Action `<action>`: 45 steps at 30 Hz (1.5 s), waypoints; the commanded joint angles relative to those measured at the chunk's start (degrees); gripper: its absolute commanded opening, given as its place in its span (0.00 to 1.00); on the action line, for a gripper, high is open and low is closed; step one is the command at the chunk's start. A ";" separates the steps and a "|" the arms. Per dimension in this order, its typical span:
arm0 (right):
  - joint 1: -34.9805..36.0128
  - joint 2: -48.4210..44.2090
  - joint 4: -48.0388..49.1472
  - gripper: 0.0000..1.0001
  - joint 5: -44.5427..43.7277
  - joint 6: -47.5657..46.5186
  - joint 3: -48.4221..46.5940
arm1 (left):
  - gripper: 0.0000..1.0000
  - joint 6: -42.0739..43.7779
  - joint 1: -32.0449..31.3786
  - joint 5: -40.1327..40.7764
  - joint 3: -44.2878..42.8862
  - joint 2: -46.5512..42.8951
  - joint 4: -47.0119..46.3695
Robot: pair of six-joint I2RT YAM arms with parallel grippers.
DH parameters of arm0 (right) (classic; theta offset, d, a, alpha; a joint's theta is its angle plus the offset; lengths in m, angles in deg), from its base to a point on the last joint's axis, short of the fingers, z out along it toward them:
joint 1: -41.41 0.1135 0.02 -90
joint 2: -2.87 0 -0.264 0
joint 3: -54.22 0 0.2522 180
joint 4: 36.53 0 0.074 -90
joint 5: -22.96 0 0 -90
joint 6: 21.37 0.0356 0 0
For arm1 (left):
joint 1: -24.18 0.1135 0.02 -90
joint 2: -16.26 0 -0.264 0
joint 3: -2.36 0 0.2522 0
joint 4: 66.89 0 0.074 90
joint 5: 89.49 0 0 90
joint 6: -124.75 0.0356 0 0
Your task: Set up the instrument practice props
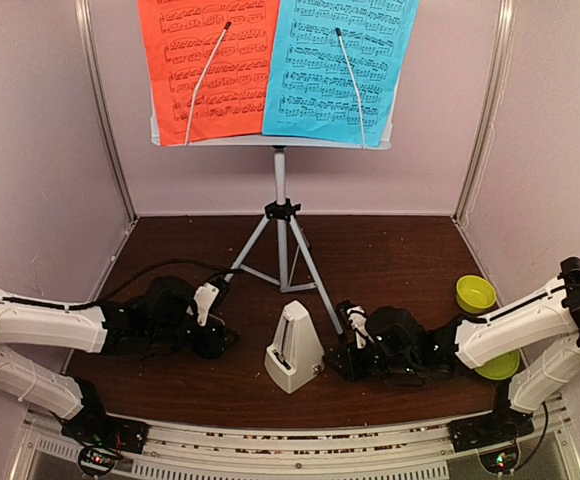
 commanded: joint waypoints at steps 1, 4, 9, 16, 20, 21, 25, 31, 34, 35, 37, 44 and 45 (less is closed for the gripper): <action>-0.03 3.43 2.58 0.30 -2.05 -0.84 -4.45 | 0.57 -0.84 -0.69 1.57 -1.88 1.85 -4.71; -0.55 6.20 2.36 0.30 -2.05 -1.65 -7.54 | 0.56 -0.51 -1.10 1.16 -1.91 2.96 -5.70; -2.38 9.56 1.32 0.29 -1.25 -3.79 -12.96 | 0.54 -0.59 -1.84 0.99 -0.72 4.81 -7.56; -4.67 12.61 -0.22 0.29 1.41 -6.63 -18.89 | 0.51 -1.62 -3.23 -0.47 -0.89 9.93 -11.44; -4.97 11.63 -0.87 0.30 1.80 -7.06 -18.69 | 0.49 -2.44 -4.39 -1.02 -2.62 13.56 -13.48; -5.08 10.80 -0.93 0.31 1.55 -7.07 -17.98 | 0.49 -2.75 -4.60 -1.13 -3.02 14.24 -14.04; -6.08 5.78 -1.49 0.37 0.59 -7.18 -14.04 | 0.48 -3.98 -5.55 -1.96 -4.32 16.72 -16.80; -6.86 -3.27 -5.93 0.52 -2.08 -8.77 -9.85 | 0.47 -5.30 -7.14 -1.54 -5.59 18.54 -17.74; -6.82 -7.08 -6.24 0.64 -1.43 -9.00 -7.70 | 0.47 -6.18 -7.31 -1.24 -5.14 18.36 -18.25; -6.78 -8.03 -5.91 0.68 -0.66 -8.93 -6.99 | 0.47 -6.39 -7.31 -1.10 -4.82 18.26 -18.47; -6.20 -9.53 -4.72 0.75 0.57 -8.87 -6.08 | 0.48 -6.52 -7.31 -0.51 -4.31 17.63 -18.66; -2.68 -8.60 -1.80 0.87 1.12 -10.36 -8.99 | 0.51 -5.96 -7.31 0.46 -4.51 16.93 -16.95; -2.48 -7.26 -1.63 0.86 1.36 -10.46 -10.14 | 0.51 -5.88 -7.31 0.51 -4.54 16.93 -16.74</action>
